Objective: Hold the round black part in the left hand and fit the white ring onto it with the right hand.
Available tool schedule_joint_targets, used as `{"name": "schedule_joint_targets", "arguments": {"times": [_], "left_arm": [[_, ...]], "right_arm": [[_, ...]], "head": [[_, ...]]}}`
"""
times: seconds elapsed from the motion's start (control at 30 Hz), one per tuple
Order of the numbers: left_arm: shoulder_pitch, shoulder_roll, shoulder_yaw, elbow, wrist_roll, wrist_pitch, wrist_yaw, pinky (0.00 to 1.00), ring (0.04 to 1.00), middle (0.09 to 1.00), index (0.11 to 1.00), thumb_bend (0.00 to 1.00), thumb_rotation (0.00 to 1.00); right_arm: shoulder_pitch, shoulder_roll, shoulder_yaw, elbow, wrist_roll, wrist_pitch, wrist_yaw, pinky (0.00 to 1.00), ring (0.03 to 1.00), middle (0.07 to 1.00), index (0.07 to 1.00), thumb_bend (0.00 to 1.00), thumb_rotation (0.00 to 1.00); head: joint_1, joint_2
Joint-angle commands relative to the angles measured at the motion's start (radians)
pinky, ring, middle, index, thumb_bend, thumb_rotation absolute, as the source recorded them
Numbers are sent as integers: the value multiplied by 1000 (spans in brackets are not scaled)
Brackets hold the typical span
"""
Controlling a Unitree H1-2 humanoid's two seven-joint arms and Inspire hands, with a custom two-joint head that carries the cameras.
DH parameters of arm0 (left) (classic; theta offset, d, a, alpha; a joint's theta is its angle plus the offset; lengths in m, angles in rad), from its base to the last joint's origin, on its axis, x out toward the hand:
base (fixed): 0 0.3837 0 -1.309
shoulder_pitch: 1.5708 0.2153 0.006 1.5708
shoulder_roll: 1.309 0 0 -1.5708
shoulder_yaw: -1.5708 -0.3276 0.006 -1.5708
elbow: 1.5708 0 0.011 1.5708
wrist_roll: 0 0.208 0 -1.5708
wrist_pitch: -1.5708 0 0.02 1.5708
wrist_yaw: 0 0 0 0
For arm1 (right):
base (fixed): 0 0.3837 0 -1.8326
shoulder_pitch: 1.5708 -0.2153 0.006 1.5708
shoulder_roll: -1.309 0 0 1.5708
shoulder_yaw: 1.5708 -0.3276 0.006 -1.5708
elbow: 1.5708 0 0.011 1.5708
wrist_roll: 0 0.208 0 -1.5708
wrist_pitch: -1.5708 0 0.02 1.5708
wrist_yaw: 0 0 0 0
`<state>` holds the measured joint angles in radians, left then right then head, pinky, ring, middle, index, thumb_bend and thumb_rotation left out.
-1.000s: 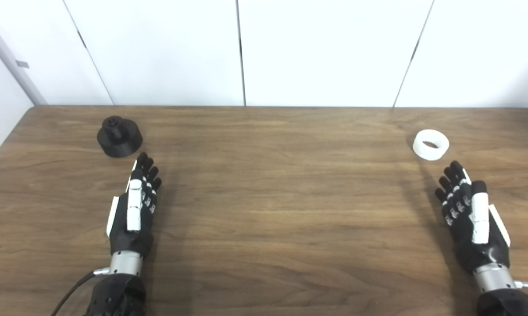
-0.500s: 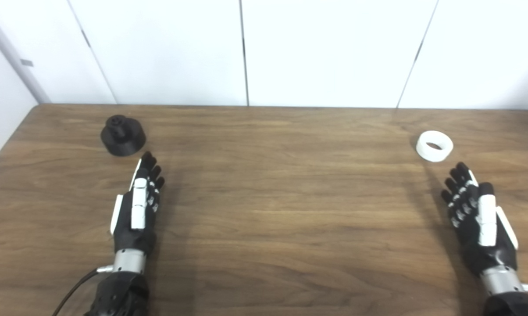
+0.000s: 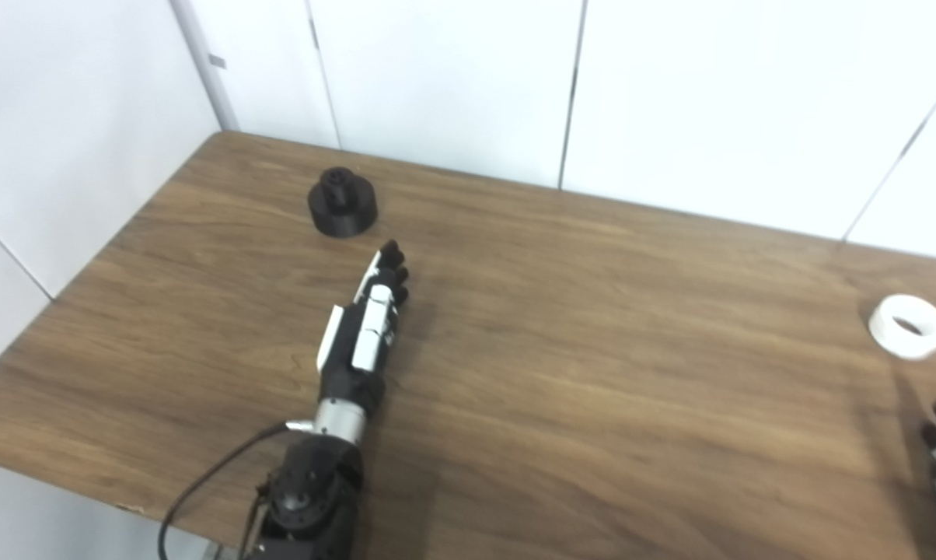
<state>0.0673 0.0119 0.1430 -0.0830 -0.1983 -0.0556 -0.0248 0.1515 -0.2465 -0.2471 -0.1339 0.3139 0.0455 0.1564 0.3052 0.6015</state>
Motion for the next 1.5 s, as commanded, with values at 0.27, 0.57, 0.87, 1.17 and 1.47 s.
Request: {"name": "schedule_joint_targets", "arguments": {"times": [0.27,0.57,0.87,1.17,1.47], "left_arm": [[3,-2,-19,7,30,-60,6,993,986,995,991,565,878],[11,6,-27,-15,98,-61,32,984,981,989,989,540,896],[20,14,-27,-47,151,-32,48,986,978,981,988,597,757],[-20,56,23,-108,428,-17,188,975,957,950,977,819,499],[-121,169,92,-183,505,197,185,970,993,990,976,941,477]], "right_arm": [[-1,5,2,-73,-50,3,-35,1000,1000,1000,1000,554,1000],[-1,-3,8,-78,-41,8,-13,1000,1000,1000,1000,684,1000],[13,5,6,-125,-16,32,-13,1000,1000,1000,1000,700,1000],[16,5,11,-152,-11,48,-15,1000,1000,1000,1000,724,1000],[14,13,13,-175,-17,77,-26,1000,1000,1000,1000,689,1000]], "head": [[-16,-27],[-36,-16],[-22,-9],[-22,0],[-22,0]]}}
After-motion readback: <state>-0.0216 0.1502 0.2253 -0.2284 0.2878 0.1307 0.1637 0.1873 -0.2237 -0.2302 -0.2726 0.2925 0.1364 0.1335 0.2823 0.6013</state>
